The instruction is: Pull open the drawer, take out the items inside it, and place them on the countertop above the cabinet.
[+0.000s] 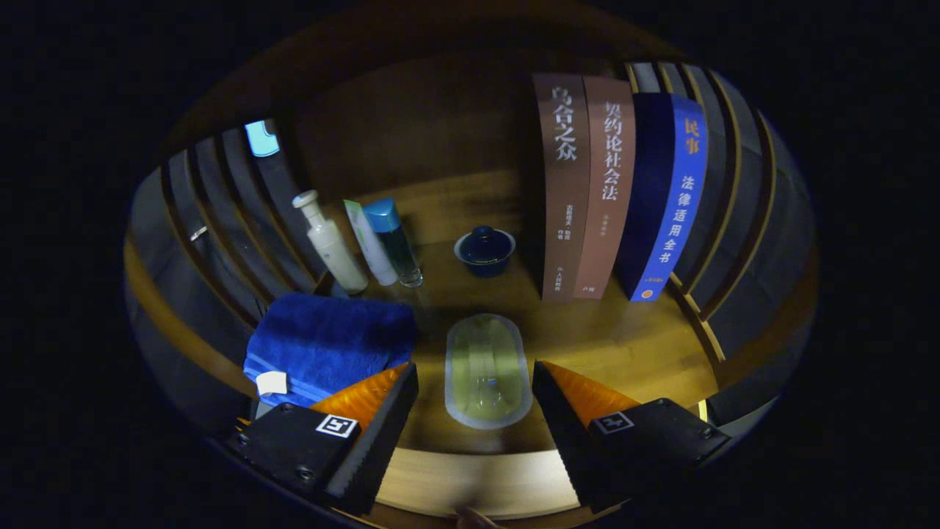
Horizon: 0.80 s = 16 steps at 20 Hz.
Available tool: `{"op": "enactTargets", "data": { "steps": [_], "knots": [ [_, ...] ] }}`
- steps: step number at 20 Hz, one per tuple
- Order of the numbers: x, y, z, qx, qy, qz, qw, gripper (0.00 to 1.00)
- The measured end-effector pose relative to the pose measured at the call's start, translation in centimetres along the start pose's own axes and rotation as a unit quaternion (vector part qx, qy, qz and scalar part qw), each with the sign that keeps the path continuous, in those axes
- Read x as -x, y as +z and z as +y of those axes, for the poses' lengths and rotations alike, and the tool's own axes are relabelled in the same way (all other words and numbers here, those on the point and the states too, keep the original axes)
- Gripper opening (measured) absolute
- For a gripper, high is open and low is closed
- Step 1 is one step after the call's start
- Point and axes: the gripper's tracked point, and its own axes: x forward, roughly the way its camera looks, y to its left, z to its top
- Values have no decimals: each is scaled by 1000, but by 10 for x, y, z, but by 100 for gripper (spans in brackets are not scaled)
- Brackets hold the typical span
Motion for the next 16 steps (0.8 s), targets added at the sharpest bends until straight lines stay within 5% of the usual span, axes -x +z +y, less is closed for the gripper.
{"op": "enactTargets", "data": {
  "steps": [10,16],
  "knots": [
    [149,-36,15,25,24,-189,981,100],
    [188,-119,15,29,28,-241,970,99]
  ]
}}
